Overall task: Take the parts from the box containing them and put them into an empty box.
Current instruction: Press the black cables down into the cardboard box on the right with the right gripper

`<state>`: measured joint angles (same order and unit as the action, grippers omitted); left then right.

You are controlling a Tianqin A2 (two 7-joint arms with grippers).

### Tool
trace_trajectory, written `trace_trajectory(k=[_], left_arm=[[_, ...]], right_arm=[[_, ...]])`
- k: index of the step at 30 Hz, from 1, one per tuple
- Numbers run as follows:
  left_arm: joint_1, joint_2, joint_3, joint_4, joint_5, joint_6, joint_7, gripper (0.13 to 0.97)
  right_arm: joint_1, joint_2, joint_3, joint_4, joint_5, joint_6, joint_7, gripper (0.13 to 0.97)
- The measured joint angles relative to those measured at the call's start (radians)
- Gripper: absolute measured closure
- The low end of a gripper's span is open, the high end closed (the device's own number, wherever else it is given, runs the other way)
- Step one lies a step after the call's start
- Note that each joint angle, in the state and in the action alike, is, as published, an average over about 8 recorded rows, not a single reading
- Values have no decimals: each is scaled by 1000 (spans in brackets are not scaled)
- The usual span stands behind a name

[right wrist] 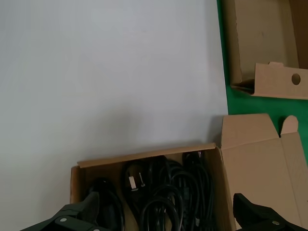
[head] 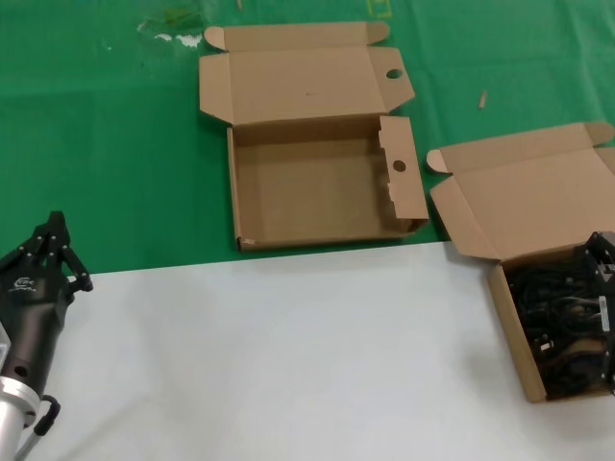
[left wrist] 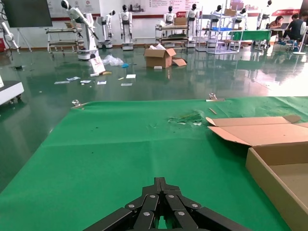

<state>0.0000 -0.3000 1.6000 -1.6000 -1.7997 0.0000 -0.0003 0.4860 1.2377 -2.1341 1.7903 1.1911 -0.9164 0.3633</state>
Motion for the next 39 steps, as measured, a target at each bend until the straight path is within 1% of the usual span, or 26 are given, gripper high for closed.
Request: trace_trajectory(k=[6, 14, 22, 26, 34, 35, 39], left_arm=[[0, 0, 0, 0, 0, 0, 0, 957], [0, 0, 0, 0, 0, 0, 0, 957], [0, 0, 0, 0, 0, 0, 0, 957], [0, 0, 0, 0, 0, 0, 0, 957], [0, 0, 0, 0, 0, 0, 0, 957], [0, 0, 0, 0, 0, 0, 0, 957], [0, 0, 0, 0, 0, 0, 0, 957]], right_arm=[[-17, -58, 49, -44, -28, -40, -60, 129], [-20, -134, 84, -106, -69, -73, -127, 130], [-6, -182, 112, -155, -99, -103, -173, 177], [-1, -196, 124, -167, -109, -119, -187, 177], [4, -218, 140, -190, -119, -139, -214, 290], [5, -221, 142, -193, -120, -142, -217, 290], [9, -228, 146, -204, -125, -151, -227, 379]])
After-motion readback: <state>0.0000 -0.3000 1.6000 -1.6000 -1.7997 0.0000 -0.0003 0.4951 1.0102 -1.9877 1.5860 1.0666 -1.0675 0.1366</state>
